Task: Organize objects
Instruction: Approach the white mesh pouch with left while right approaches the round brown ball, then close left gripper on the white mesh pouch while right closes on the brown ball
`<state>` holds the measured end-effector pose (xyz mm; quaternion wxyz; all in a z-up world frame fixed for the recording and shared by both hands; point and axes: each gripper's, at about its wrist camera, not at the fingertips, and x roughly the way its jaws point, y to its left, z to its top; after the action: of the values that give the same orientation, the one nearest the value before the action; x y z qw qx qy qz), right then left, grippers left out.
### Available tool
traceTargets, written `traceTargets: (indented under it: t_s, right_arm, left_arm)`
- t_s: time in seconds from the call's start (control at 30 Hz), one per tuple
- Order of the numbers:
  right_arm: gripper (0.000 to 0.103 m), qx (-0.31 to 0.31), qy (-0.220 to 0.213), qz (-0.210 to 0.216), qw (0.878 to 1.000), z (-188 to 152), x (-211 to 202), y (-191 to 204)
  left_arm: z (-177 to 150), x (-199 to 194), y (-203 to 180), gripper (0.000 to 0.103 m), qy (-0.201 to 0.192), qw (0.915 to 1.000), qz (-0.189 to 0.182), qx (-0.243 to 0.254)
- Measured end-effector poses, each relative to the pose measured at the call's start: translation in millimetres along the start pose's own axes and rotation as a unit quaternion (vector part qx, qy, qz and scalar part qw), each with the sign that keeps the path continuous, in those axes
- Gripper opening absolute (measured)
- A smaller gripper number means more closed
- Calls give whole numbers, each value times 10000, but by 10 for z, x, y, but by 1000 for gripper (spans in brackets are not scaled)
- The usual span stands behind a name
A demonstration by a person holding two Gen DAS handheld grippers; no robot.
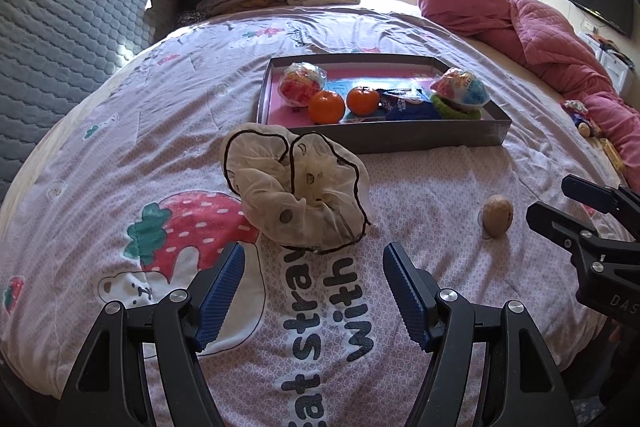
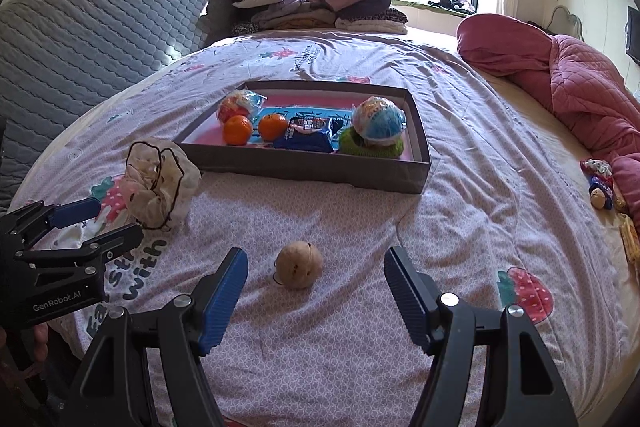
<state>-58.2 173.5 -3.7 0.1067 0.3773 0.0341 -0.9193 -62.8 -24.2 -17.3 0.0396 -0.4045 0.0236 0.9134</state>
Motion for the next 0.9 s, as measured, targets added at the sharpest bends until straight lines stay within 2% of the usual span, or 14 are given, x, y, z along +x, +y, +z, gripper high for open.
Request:
traceTargets:
  t_s: [0.6,0.9]
  right_arm:
    - [70,-58,71,-106,9999,-104,366,36]
    - [70,-170,32,-11,9998,-91,468,83]
  left_arm:
    - [120,394,167,73,131,9997,10,-195]
    - [267,651,212,73,184,9995,-35,-240]
